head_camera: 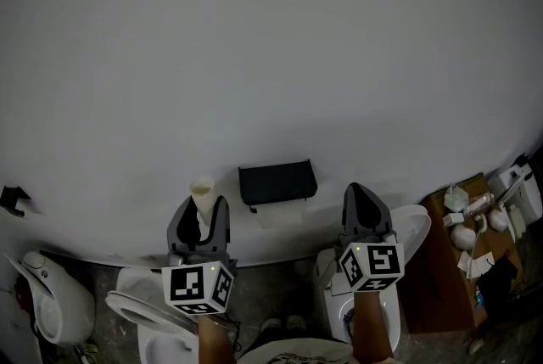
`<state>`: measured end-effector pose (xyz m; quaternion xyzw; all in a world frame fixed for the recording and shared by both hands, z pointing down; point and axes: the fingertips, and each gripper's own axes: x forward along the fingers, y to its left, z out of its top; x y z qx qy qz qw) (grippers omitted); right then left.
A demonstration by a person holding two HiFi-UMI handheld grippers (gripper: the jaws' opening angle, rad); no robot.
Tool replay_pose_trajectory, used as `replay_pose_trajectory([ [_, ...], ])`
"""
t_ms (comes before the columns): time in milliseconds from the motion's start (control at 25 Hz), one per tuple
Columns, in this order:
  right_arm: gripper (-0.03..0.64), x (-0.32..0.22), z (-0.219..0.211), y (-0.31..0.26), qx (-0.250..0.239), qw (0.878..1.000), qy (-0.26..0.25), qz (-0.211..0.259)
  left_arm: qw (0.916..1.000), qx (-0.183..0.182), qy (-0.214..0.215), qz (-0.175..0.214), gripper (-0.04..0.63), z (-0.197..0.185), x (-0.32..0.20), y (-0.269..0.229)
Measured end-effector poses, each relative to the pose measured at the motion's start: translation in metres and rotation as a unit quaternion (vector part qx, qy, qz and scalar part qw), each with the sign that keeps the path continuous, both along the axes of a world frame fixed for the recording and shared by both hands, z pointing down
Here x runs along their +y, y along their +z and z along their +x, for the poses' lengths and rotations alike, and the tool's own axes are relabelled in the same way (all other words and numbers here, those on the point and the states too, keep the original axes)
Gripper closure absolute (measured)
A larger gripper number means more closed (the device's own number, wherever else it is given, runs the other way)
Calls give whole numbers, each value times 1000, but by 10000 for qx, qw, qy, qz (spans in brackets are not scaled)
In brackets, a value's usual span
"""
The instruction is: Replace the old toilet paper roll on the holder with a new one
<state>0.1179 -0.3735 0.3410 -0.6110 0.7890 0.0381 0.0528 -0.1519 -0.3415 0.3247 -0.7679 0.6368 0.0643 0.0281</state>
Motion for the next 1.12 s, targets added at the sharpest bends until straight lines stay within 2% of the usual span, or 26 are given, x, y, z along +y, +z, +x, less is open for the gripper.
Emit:
replay_pose_trajectory([
  [1120, 624, 2, 7, 1, 10, 10000, 26, -33, 10000, -75, -28, -36, 399, 5, 2, 1],
])
